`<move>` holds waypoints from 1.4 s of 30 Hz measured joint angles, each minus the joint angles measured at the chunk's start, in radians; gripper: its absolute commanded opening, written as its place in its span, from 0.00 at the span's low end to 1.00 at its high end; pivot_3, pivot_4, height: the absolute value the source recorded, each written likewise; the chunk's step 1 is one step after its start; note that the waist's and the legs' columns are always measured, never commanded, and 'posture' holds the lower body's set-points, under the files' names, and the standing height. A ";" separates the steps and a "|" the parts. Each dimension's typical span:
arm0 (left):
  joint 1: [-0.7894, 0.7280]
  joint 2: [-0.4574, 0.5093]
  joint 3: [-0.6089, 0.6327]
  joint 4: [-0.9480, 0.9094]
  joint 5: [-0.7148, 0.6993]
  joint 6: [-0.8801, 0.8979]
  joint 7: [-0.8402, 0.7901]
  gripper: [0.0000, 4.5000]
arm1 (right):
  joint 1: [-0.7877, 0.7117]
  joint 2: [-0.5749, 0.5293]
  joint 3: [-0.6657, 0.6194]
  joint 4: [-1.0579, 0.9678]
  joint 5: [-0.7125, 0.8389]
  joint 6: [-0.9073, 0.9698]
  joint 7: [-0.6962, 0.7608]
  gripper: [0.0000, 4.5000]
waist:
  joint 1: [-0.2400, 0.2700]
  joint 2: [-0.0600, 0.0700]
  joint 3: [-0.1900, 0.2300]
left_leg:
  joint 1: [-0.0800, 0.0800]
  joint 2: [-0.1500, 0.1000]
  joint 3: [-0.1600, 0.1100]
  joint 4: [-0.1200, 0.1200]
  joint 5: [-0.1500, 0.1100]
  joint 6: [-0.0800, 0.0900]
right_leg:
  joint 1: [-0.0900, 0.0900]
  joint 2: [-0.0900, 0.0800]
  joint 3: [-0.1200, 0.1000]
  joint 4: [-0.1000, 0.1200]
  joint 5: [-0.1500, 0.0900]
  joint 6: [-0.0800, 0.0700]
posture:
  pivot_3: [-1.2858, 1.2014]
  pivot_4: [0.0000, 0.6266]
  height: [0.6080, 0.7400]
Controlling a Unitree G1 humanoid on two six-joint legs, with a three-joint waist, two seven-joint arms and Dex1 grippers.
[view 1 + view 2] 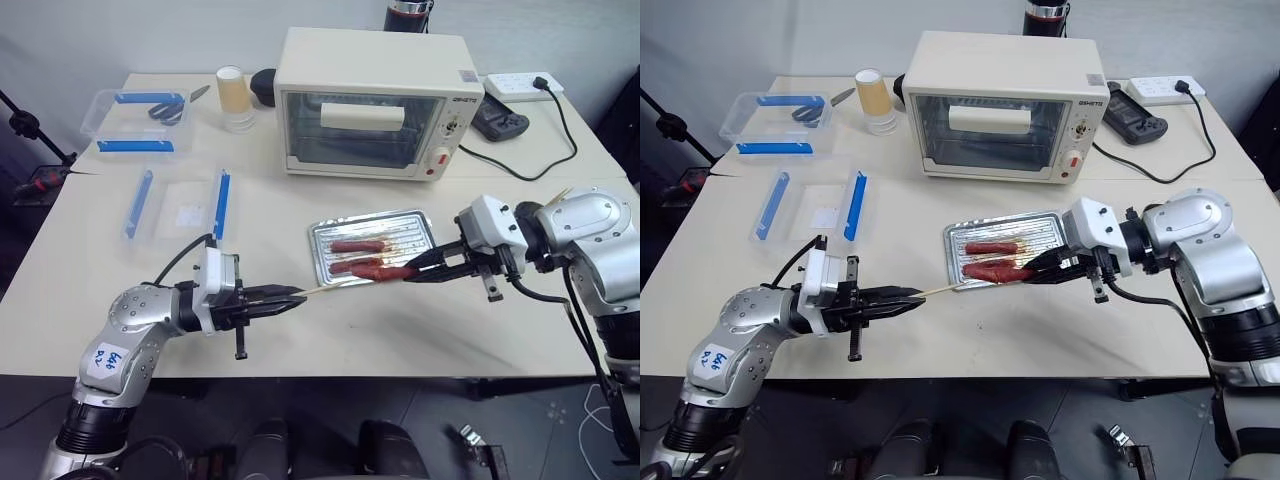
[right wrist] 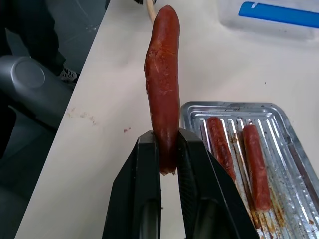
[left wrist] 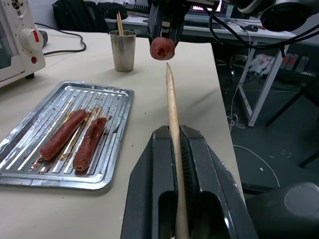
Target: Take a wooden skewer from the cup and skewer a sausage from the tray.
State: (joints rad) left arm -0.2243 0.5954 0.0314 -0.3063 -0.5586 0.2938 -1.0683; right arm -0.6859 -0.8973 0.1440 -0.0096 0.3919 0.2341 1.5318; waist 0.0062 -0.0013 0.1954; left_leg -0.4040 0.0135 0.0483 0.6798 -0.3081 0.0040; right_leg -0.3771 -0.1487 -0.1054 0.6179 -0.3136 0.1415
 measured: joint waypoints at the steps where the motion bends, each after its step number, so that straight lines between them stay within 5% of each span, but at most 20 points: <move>1: 0.000 0.000 0.000 0.000 -0.001 0.001 0.000 0.00 | 0.004 -0.002 0.002 0.002 -0.005 -0.003 0.000 0.07 | 0.000 0.000 0.000 | 0.000 0.000 0.000 0.000 0.000 0.000 | 0.000 0.000 0.000 0.000 0.000 0.000 | 0.52 0.24 1.00; 42: -0.051 -0.010 -0.055 0.049 0.027 -0.024 -0.025 0.00 | 0.021 -0.003 0.008 -0.022 -0.010 -0.012 0.001 0.07 | 0.007 0.000 0.000 | 0.000 0.000 0.000 0.001 0.000 0.000 | 0.000 0.000 0.000 0.000 0.000 0.000 | 0.52 0.24 1.00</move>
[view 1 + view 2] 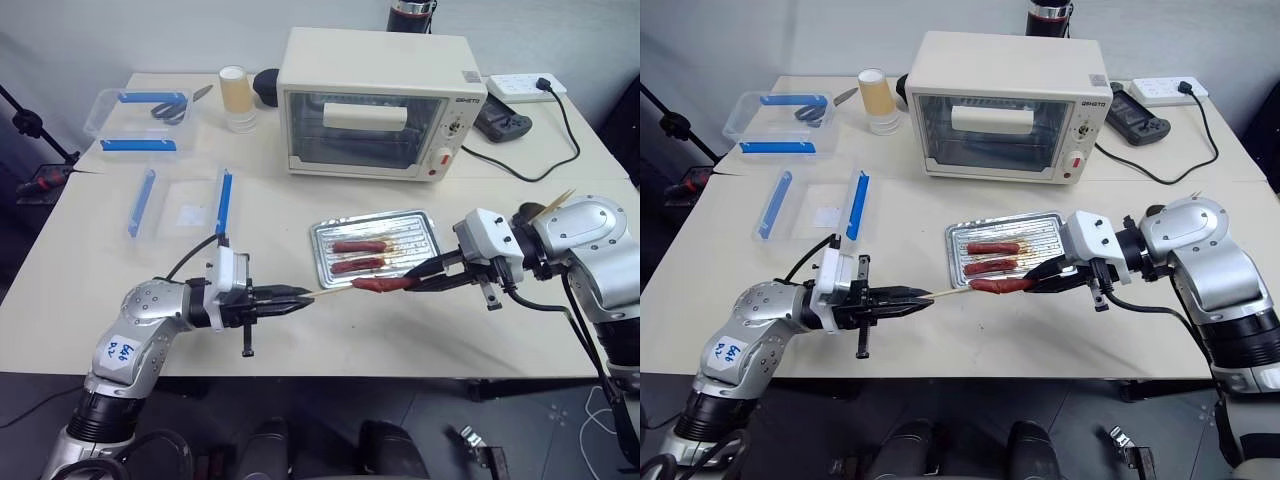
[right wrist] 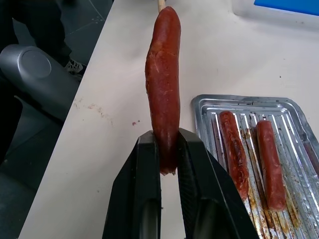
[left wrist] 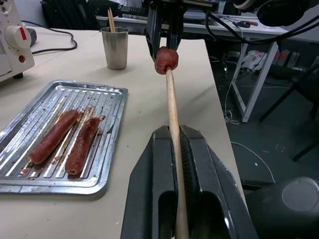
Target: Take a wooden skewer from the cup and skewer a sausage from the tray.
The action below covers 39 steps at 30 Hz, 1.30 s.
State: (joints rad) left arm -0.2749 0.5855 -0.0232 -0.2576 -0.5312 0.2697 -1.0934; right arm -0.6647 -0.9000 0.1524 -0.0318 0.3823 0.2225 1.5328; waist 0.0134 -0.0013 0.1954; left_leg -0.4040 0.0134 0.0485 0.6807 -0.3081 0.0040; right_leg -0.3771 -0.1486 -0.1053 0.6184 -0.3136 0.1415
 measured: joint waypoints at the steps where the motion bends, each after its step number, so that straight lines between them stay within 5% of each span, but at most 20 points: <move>1: -0.002 0.000 -0.002 0.000 0.000 0.000 -0.002 0.00 | 0.000 0.000 0.001 0.000 -0.001 0.000 0.000 0.07 | 0.001 0.000 0.000 | 0.000 0.000 0.000 0.000 0.000 0.000 | 0.000 0.000 0.000 0.000 0.000 0.000 | 0.52 0.24 1.00; 39: -0.193 -0.112 -0.125 0.156 0.125 0.001 -0.036 0.00 | -0.046 -0.011 0.040 -0.003 -0.065 0.047 0.003 0.07 | 0.012 0.000 0.000 | 0.000 0.000 0.000 0.002 0.000 0.000 | 0.000 0.000 0.000 0.001 0.000 0.000 | 0.52 0.24 1.00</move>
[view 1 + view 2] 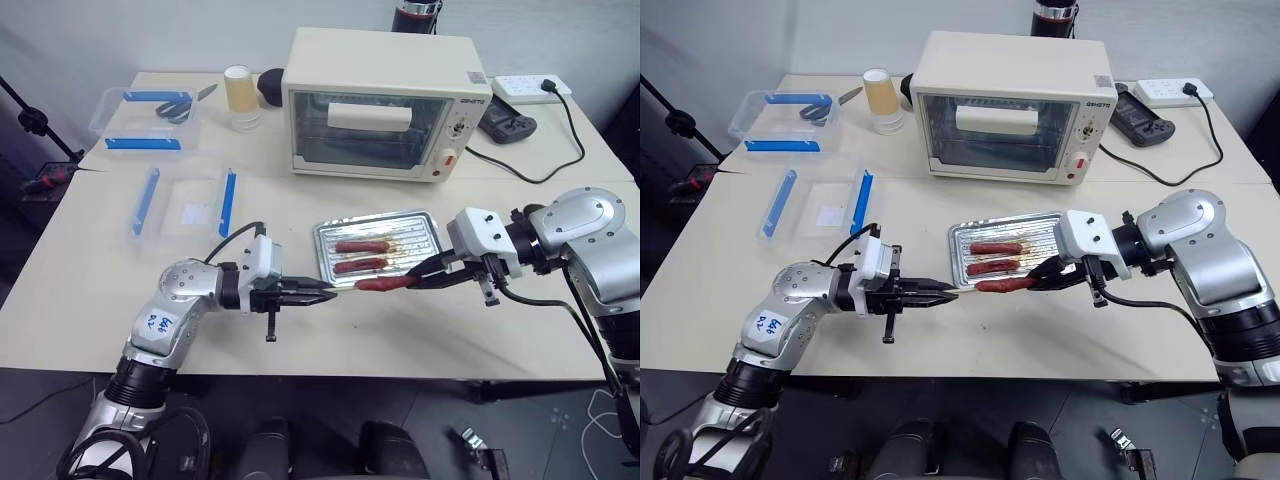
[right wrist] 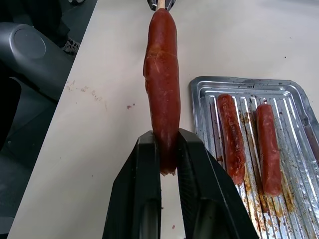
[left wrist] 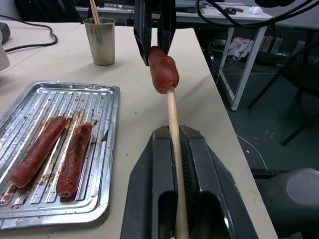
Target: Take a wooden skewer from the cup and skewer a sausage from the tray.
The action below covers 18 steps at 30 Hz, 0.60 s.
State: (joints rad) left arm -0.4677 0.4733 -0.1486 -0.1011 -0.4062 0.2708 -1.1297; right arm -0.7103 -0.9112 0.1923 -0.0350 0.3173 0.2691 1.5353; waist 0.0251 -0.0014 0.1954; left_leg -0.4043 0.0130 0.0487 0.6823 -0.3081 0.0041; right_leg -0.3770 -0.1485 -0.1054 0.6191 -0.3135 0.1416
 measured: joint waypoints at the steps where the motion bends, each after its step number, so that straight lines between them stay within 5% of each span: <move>1: -0.007 -0.007 -0.008 0.000 0.004 0.000 0.000 0.00 | -0.001 0.004 0.002 -0.006 0.001 0.003 0.000 0.07 | 0.000 0.000 0.000 | 0.000 0.000 0.000 0.000 0.000 0.000 | 0.000 0.000 0.000 0.000 0.000 0.000 | 0.52 0.24 1.00; 5: -0.009 -0.007 -0.008 0.001 0.008 0.000 0.000 0.00 | -0.001 0.003 0.003 -0.017 0.003 0.061 -0.001 0.07 | -0.002 0.000 0.000 | 0.000 0.000 0.000 0.000 0.000 0.000 | 0.000 0.000 0.000 0.000 0.000 0.000 | 0.52 0.24 1.00; 18: 0.103 0.083 0.095 -0.017 -0.006 -0.004 0.016 0.00 | 0.067 -0.068 -0.023 -0.009 0.025 0.041 0.003 0.97 | -0.002 0.000 0.000 | 0.000 0.000 0.000 0.000 0.000 0.000 | 0.000 0.000 0.000 0.000 0.000 0.000 | 0.52 0.24 1.00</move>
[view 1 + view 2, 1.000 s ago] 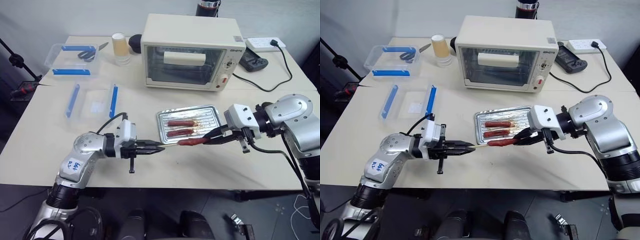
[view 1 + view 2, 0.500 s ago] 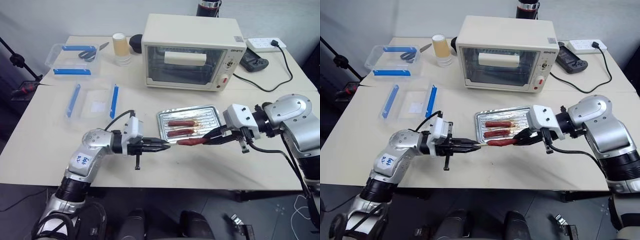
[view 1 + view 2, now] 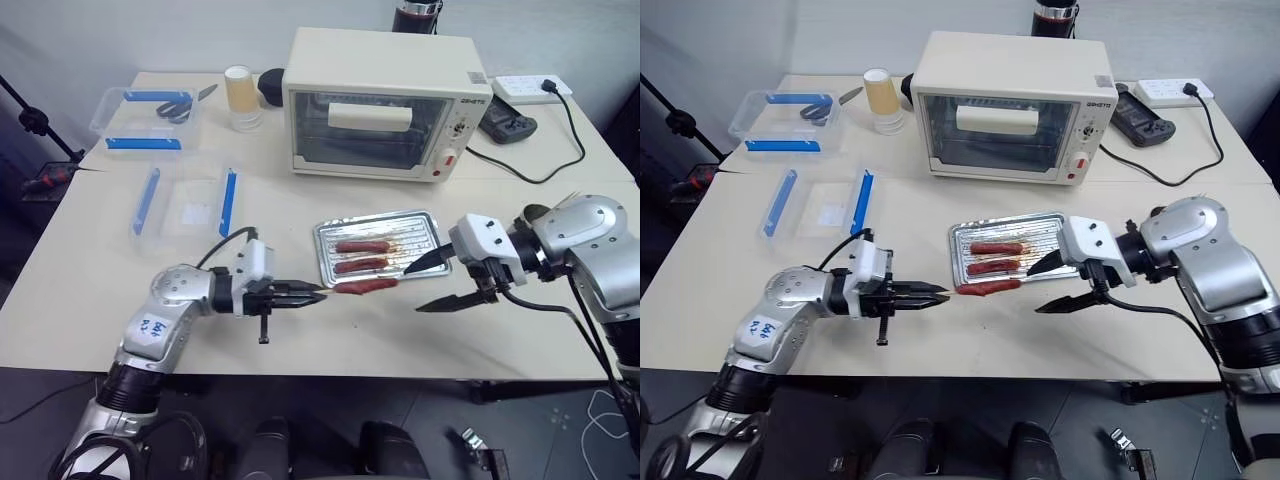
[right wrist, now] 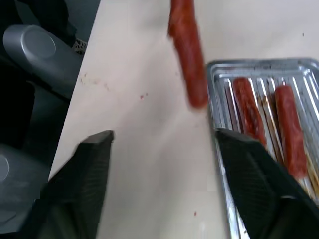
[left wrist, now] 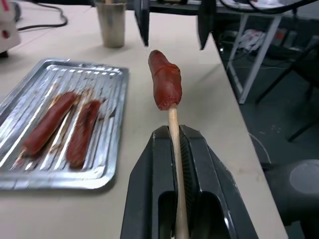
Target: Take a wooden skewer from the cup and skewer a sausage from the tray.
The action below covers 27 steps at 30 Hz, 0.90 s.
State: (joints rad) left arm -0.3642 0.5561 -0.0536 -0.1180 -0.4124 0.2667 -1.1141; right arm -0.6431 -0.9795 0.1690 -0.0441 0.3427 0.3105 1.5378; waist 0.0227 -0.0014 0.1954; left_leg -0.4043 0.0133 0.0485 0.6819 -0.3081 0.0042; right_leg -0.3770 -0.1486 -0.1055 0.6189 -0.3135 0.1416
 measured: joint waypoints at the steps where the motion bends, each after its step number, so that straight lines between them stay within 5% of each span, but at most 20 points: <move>1: 0.013 0.004 0.012 -0.004 -0.005 -0.001 0.002 0.00 | 0.007 -0.001 -0.009 0.002 0.003 -0.004 0.000 0.98 | 0.000 0.000 0.000 | 0.000 0.000 0.000 0.000 0.000 0.000 | 0.000 0.000 0.000 0.000 0.000 0.000 | 0.52 0.24 1.00; 5: 0.129 0.003 0.153 -0.065 -0.082 -0.003 0.063 0.00 | 0.082 0.015 -0.132 0.017 0.071 -0.010 -0.029 0.98 | 0.000 0.000 0.000 | 0.000 0.001 -0.001 0.000 0.000 0.000 | 0.000 0.000 0.000 0.000 0.000 0.000 | 0.52 0.24 1.00; 13: 0.244 -0.131 0.478 -0.192 -0.311 0.087 0.426 0.00 | 0.257 0.254 -0.401 -0.076 0.291 -0.005 -0.280 0.98 | 0.006 0.000 0.000 | 0.001 0.000 -0.011 0.001 0.000 0.000 | 0.002 -0.002 0.000 0.001 0.000 0.001 | 0.52 0.24 1.00; 20: 0.090 -0.200 0.555 -0.082 -0.208 0.068 0.816 0.00 | 0.384 0.452 -0.492 -0.233 0.324 -0.116 -0.494 0.98 | 0.005 -0.002 -0.001 | 0.001 -0.001 -0.006 0.001 0.000 0.000 | 0.002 0.000 0.000 0.002 0.000 0.001 | 0.52 0.24 1.00; 27: -0.072 -0.207 0.501 0.137 -0.051 0.033 0.982 0.00 | 0.419 0.483 -0.450 -0.267 0.282 -0.200 -0.537 0.98 | 0.002 -0.002 -0.001 | 0.001 -0.001 -0.002 0.000 0.000 0.000 | 0.002 0.000 0.000 0.001 0.000 0.001 | 0.52 0.24 1.00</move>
State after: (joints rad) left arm -0.4362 0.3493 0.4472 0.0186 -0.4635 0.2997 -0.1323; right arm -0.2240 -0.4965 -0.2815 -0.3114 0.6246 0.1107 1.0011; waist 0.0251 -0.0035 0.1944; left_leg -0.4029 0.0121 0.0469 0.6814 -0.3080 0.0040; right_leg -0.3754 -0.1486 -0.1057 0.6201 -0.3131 0.1425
